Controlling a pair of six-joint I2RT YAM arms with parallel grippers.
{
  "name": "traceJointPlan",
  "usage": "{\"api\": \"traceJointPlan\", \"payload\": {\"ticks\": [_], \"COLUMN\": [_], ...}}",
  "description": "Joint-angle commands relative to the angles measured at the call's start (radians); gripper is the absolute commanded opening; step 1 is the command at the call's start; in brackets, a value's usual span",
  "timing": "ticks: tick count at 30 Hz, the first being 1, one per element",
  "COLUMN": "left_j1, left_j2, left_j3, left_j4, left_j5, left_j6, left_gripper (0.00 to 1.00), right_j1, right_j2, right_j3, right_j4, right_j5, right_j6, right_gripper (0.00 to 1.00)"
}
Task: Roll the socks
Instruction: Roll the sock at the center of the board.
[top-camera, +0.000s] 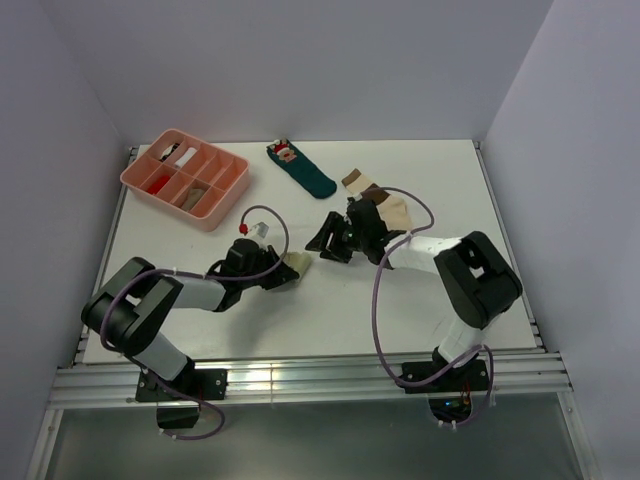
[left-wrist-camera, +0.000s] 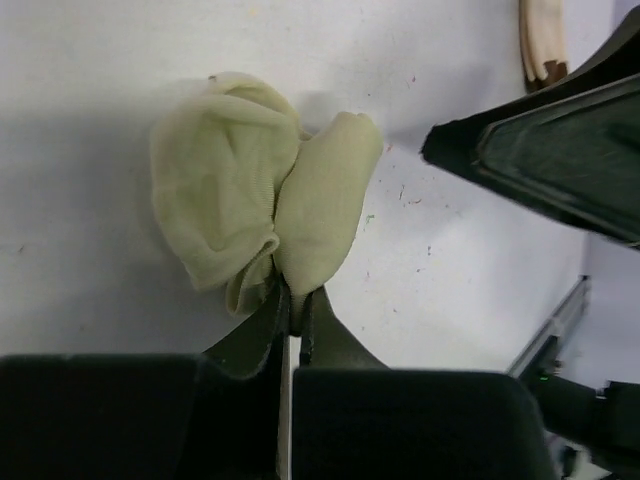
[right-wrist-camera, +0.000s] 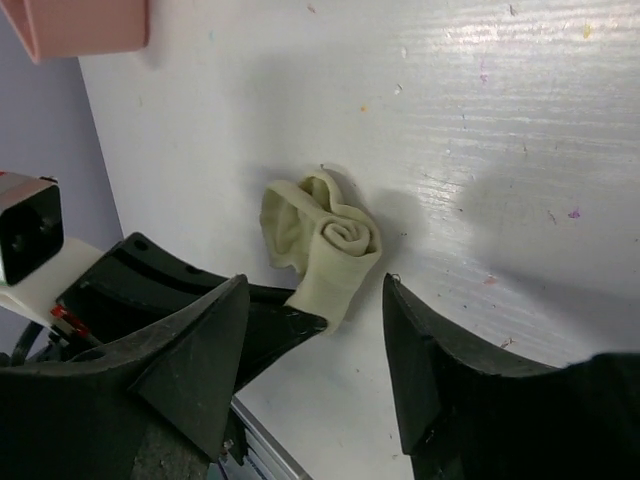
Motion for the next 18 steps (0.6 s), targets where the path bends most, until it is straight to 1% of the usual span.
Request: {"api": "traceJointPlan", "payload": {"ticks": [1,2,5,15,18], "left_j1": [0.042,0.062,0.089,0.100,0.100], "left_j2": [0.018,0.027,0.051,0.068,0.081], "left_j3": [-0.050,-0.059,-0.084,-0.081,-0.085], "left_j4": [0.094,0.142,0.190,0.159,0.170], "left_j5": [0.139,0.154,0.186,0.174,0.180], "left_j6": [-0.137,-0.151,-0.191,-0.205,-0.216], "left_gripper": [0.01,0.01,0.01,0.01,0.01], "right_j1": [0.015,0.018,0.028,0.048,0.048], "right_j2": [0.048,0.057,0.096,0.208,0.232], "right_j3": [-0.018,-0.016,-0.009,0.004,0.010], "right_j4": [0.078,0.082,0.095,0.145,0.168], "right_j5": [-0.022,-0.027,-0.038,-0.117,-0.143], "right_j6": [0.000,0.000,-0.006,0.000,0.002], "right_gripper": [0.62,0.61,0.59,0.50,0.41]}}
